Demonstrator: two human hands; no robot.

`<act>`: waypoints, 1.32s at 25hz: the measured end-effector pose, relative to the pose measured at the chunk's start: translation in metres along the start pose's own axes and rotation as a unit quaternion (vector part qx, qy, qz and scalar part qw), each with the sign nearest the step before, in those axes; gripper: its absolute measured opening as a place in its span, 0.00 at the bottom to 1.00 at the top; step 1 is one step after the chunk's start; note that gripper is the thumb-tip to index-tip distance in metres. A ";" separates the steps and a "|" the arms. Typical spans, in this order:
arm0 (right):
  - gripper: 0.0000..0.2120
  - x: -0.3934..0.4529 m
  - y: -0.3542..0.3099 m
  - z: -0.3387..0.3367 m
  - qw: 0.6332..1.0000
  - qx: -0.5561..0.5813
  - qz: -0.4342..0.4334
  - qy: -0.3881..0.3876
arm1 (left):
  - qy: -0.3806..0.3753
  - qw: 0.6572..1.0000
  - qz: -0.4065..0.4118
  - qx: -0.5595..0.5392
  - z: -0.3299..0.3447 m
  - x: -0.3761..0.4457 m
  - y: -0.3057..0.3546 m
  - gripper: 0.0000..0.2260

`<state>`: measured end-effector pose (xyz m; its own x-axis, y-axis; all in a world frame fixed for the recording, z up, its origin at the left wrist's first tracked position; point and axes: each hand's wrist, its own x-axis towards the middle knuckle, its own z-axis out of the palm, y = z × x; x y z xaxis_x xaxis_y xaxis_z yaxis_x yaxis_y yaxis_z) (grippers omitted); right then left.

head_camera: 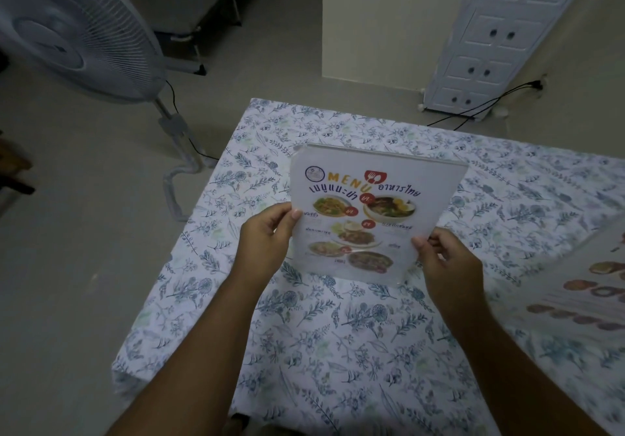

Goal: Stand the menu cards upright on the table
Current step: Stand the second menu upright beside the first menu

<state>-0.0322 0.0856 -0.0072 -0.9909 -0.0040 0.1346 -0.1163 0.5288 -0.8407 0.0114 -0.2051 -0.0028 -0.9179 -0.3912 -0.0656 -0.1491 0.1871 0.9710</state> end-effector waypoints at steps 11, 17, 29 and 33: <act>0.06 -0.010 -0.002 -0.008 0.999 -0.041 -0.033 -0.008 | 0.057 0.995 0.032 0.076 0.011 -0.024 0.011 0.12; 0.29 -0.056 0.002 -0.066 0.978 -0.164 -0.054 -0.116 | 0.086 0.985 0.019 0.151 0.046 -0.108 0.032 0.25; 0.41 -0.110 0.089 -0.215 0.927 -0.357 -0.013 -0.114 | -0.078 0.936 0.118 0.322 0.219 -0.210 0.068 0.30; 0.42 -0.098 0.102 -0.245 0.924 -0.374 0.046 -0.066 | -0.134 0.926 0.145 0.321 0.255 -0.182 0.078 0.31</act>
<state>0.0693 0.3478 0.0218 -0.9997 -0.0076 -0.0249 -0.0014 0.9705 -0.2413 0.0727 0.1109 0.0264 -0.9991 -0.0187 0.0376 0.0090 0.7798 0.6260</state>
